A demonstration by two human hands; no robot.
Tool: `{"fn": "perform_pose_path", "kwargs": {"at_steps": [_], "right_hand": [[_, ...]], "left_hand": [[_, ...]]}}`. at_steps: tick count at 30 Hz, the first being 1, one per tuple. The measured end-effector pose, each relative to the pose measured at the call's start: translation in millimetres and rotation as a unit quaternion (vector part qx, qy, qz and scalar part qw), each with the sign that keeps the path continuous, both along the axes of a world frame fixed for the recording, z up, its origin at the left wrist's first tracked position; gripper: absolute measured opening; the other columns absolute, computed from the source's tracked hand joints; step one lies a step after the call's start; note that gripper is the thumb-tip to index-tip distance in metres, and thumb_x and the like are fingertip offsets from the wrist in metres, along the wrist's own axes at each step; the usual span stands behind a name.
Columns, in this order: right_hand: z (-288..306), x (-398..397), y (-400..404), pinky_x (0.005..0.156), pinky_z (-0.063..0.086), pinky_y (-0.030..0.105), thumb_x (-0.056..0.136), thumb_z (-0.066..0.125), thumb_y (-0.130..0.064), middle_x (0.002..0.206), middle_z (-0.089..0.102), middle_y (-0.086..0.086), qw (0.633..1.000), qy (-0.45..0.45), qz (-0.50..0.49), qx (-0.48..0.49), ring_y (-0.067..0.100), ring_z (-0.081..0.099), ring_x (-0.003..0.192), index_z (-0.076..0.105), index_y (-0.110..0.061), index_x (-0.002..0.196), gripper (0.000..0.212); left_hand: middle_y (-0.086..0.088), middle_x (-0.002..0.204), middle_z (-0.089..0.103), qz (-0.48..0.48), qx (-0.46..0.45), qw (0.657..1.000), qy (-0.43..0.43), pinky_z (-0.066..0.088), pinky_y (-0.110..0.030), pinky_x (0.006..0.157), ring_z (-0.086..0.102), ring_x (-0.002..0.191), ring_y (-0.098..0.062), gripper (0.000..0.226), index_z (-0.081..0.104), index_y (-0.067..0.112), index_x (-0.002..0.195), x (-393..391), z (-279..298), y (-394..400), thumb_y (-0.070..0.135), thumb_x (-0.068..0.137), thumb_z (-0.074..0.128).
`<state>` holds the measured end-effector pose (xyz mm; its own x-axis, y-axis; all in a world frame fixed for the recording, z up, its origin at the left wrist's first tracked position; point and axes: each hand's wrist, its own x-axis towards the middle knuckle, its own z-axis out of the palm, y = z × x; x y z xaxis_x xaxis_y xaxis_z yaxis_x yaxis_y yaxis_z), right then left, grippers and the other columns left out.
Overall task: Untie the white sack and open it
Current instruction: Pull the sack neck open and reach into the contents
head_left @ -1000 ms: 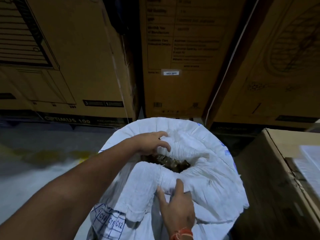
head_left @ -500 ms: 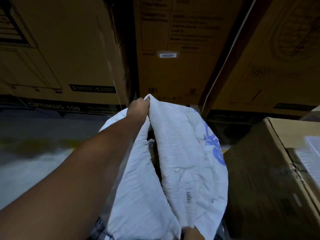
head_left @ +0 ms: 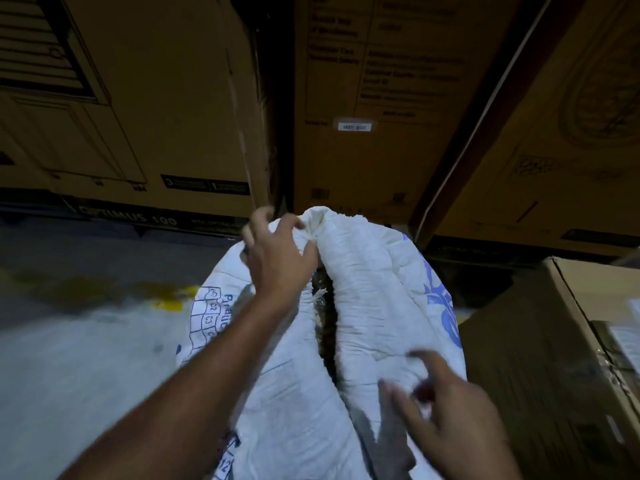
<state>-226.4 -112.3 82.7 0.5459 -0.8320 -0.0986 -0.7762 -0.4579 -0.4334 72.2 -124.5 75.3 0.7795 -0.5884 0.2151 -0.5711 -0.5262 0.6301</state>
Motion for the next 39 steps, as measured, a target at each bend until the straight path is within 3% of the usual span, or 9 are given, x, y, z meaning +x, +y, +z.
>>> {"fn": "perform_pose_path", "kwargs": {"at_steps": [3, 6, 11, 20, 24, 27, 30, 37, 39], "right_hand": [[-9, 73, -35, 0.107, 0.047, 0.039, 0.088, 0.057, -0.068, 0.160, 0.027, 0.012, 0.996, 0.014, 0.040, -0.083, 0.027, 0.031, 0.147, 0.029, -0.045, 0.154, 0.075], [-52, 119, -64, 0.111, 0.045, 0.054, 0.090, 0.061, -0.051, 0.168, -0.017, 0.014, 0.984, 0.138, 0.109, -0.040, 0.040, 0.009, 0.154, 0.018, -0.048, 0.156, 0.078], [-63, 104, -106, 0.104, 0.048, 0.044, 0.099, 0.050, -0.018, 0.148, 0.024, 0.018, 0.965, 0.209, 0.157, -0.024, 0.039, 0.049, 0.120, 0.038, -0.030, 0.150, 0.054], [-36, 25, -147, 0.105, 0.049, 0.041, 0.088, 0.069, -0.034, 0.139, 0.032, 0.012, 0.944, 0.308, 0.109, -0.038, 0.032, 0.052, 0.117, 0.029, -0.036, 0.155, 0.078], [-23, 47, -113, 0.093, 0.053, 0.046, 0.083, 0.062, -0.013, 0.152, 0.034, 0.018, 0.955, 0.203, 0.116, -0.185, 0.037, 0.046, 0.126, 0.057, -0.025, 0.132, 0.050], [-15, 70, -81, 0.075, 0.058, 0.041, 0.088, 0.062, -0.023, 0.119, 0.062, 0.010, 0.952, 0.053, 0.192, -0.232, 0.031, 0.062, 0.102, 0.069, -0.017, 0.102, 0.017], [-19, 84, -61, 0.083, 0.056, 0.041, 0.090, 0.058, -0.041, 0.118, 0.061, 0.005, 0.965, 0.113, 0.225, -0.070, 0.028, 0.062, 0.105, 0.061, -0.024, 0.116, 0.031], [-49, 90, -98, 0.092, 0.057, 0.039, 0.080, 0.072, -0.028, 0.119, 0.065, 0.006, 0.961, 0.161, 0.225, 0.001, 0.028, 0.065, 0.111, 0.058, -0.023, 0.128, 0.051], [-60, 98, -113, 0.102, 0.052, 0.042, 0.075, 0.080, -0.034, 0.132, 0.056, 0.011, 0.948, 0.199, 0.245, -0.035, 0.033, 0.057, 0.123, 0.042, -0.024, 0.146, 0.082]], "left_hand": [[-0.005, 0.155, 0.030, 0.018, 0.061, 0.998, -0.012, 0.041, -0.052, 0.106, 0.032, 0.140, -0.031, 0.042, 0.065, 0.043, 0.120, -61, -17, 50, 0.052, 0.080, 0.072], [-0.011, 0.168, 0.012, -0.044, 0.205, 0.977, -0.030, 0.029, -0.061, 0.114, 0.017, 0.152, -0.036, 0.056, 0.056, 0.045, 0.138, -81, -49, 45, 0.047, 0.084, 0.071], [-0.013, 0.173, -0.021, -0.110, 0.345, 0.928, -0.091, 0.044, -0.056, 0.111, 0.007, 0.157, -0.040, 0.077, 0.035, 0.039, 0.156, -40, -71, 51, 0.013, 0.092, 0.070], [-0.019, 0.156, 0.019, -0.100, 0.372, 0.911, -0.148, 0.044, -0.035, 0.101, 0.036, 0.131, -0.036, 0.053, 0.051, 0.026, 0.135, 51, -40, 87, 0.018, 0.086, 0.071], [-0.011, 0.159, 0.017, -0.108, 0.280, 0.942, -0.150, 0.041, -0.056, 0.109, 0.026, 0.141, -0.036, 0.043, 0.065, 0.030, 0.118, 26, -16, 78, 0.032, 0.078, 0.079], [-0.009, 0.140, 0.044, -0.146, 0.087, 0.962, -0.212, 0.052, -0.048, 0.092, 0.044, 0.127, -0.034, 0.026, 0.076, 0.024, 0.098, -8, -6, 67, 0.020, 0.073, 0.075], [-0.004, 0.134, 0.045, -0.246, 0.120, 0.940, -0.203, 0.054, -0.041, 0.087, 0.047, 0.124, -0.028, 0.025, 0.078, 0.027, 0.104, -19, -15, 44, 0.022, 0.080, 0.074], [-0.007, 0.128, 0.053, -0.305, 0.318, 0.877, -0.191, 0.055, -0.045, 0.096, 0.054, 0.125, -0.031, 0.037, 0.069, 0.018, 0.127, -9, -33, -9, 0.011, 0.091, 0.070], [-0.011, 0.146, 0.045, -0.307, 0.332, 0.871, -0.195, 0.048, -0.048, 0.109, 0.043, 0.141, -0.036, 0.056, 0.057, 0.021, 0.142, -6, -41, -11, 0.017, 0.088, 0.074]]}}
